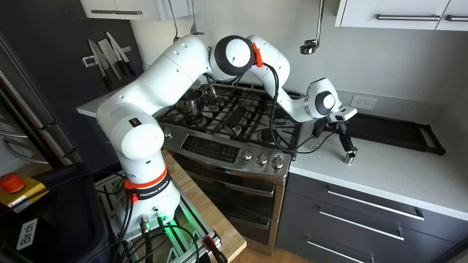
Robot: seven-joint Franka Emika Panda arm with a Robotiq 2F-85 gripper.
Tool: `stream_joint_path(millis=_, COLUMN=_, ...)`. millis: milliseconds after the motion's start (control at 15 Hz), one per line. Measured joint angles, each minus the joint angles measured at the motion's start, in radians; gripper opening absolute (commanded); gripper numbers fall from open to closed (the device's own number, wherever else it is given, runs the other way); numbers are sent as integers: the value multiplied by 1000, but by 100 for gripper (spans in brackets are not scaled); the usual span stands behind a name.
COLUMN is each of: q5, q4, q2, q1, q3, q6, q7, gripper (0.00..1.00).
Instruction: Put the silver salt shaker on the stove fan
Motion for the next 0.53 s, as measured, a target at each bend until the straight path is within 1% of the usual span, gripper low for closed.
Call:
stream_joint_path(millis=133, q5=0, q4=-8, q2=0, q1=0, q3=-3, q6=16, q7=5, gripper=45)
stream_joint_path(millis=400, q5=0, q4=-21, q2=0, q1=2, q3=-14, q6=42, q7=6, gripper=15)
stream_joint_path(millis=467, q5=0, q4=-24, q2=0, q1=4, q3=-18, q6=48, q7=6, gripper=11)
stream_joint_path(millis=533, q5=0, q4=-26, q2=0, q1=5, q3=-22, q6=53, q7=6, gripper=11)
